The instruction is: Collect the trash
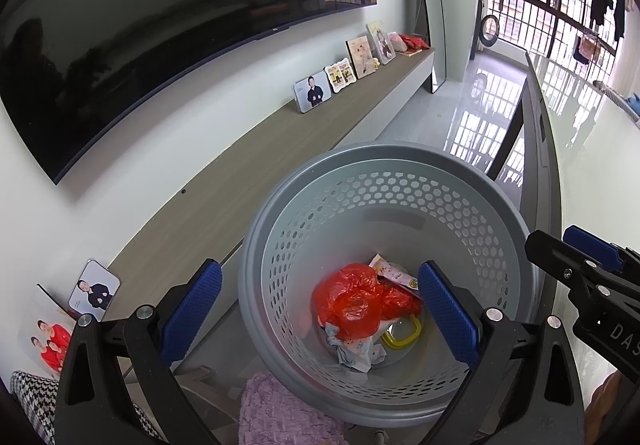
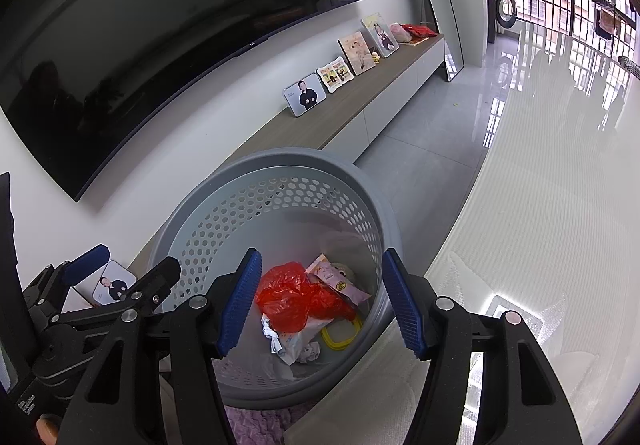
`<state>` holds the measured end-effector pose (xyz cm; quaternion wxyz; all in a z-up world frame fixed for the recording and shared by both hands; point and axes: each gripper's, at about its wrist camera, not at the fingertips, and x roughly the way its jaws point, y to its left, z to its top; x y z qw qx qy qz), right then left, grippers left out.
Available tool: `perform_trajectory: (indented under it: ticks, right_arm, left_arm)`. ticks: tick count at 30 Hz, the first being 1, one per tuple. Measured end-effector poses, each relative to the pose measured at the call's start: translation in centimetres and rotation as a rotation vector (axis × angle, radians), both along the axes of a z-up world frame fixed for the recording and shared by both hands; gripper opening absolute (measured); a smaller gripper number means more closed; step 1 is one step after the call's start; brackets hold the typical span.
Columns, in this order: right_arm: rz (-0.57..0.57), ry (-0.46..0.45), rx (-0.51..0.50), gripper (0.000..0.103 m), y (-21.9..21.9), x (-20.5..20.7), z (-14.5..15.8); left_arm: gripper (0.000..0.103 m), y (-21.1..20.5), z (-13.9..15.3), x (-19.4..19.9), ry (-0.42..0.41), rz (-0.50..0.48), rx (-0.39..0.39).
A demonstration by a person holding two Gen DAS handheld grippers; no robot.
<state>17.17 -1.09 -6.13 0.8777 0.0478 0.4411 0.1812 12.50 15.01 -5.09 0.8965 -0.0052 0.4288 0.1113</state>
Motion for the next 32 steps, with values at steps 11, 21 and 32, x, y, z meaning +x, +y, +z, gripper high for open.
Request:
perform_trajectory:
  ticks: [11,21,32]
  right_arm:
    - [0.0,0.0,0.0,0.06,0.03,-0.01,-0.02]
    - [-0.001,0.0,0.001,0.06,0.1,0.19,-0.01]
    - [-0.001,0.0,0.001,0.06,0.08,0.18,-0.04]
  left_arm:
    - [0.097,-0.35,-0.07,0.07,0.003,-0.003,0.02]
    - [0.097,-0.24,-0.04,0.07,0.002,0.006,0.014]
    - [0.097,-0.14,0.02,0.19,0.007,0.012,0.014]
